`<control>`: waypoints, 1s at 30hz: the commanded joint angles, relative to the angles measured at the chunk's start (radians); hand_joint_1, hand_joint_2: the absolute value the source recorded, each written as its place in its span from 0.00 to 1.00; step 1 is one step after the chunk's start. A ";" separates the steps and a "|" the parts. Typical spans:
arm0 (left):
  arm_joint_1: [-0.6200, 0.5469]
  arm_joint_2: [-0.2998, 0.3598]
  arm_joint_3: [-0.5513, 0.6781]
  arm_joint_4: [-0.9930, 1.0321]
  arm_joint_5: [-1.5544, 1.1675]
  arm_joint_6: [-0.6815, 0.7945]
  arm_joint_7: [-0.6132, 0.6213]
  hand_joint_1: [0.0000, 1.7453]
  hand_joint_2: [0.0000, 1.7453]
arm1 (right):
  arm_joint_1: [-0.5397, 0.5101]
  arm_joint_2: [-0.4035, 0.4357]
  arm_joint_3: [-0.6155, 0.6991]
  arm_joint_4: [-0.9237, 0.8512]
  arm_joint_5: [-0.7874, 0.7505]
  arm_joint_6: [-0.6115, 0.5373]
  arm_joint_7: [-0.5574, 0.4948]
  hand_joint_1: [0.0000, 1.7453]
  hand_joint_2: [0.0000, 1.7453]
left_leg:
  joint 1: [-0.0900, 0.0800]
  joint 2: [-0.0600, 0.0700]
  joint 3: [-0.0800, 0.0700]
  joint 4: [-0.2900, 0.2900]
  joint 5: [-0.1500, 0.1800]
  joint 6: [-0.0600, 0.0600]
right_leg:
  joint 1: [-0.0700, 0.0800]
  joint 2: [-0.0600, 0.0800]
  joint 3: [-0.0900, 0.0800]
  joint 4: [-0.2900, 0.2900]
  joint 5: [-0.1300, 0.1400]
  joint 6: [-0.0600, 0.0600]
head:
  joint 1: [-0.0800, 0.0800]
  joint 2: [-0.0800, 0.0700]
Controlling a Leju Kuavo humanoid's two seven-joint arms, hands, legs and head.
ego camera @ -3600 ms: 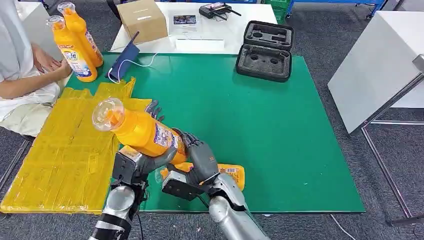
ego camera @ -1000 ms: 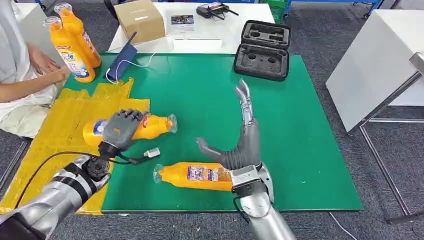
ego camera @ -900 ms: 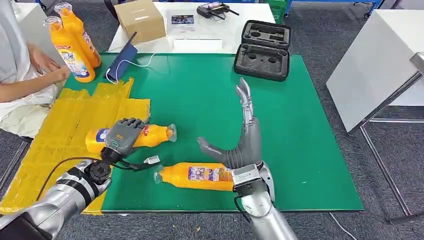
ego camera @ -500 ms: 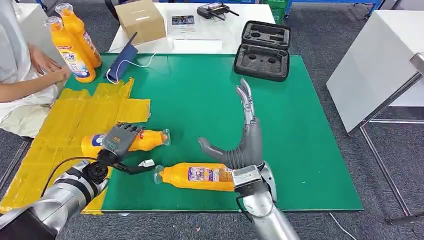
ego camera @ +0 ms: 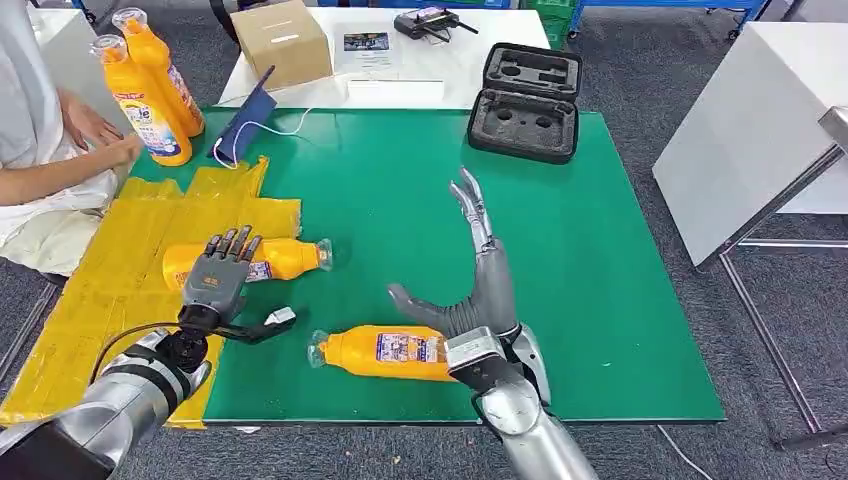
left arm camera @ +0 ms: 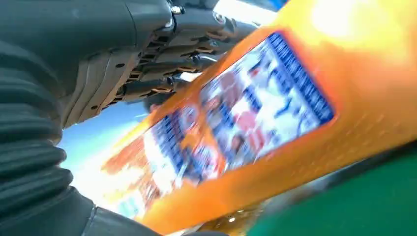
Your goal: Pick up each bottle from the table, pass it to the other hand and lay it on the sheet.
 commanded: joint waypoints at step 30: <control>0.592 -0.380 0.907 -1.084 1.161 -0.540 -1.022 0.00 1.00 | 0.082 -0.110 0.116 0.558 0.770 0.130 0.410 0.00 1.00 | -0.001 0.008 0.004 -0.001 -0.009 -0.002 | 0.000 0.008 0.002 -0.005 -0.003 -0.001 | -0.001 0.000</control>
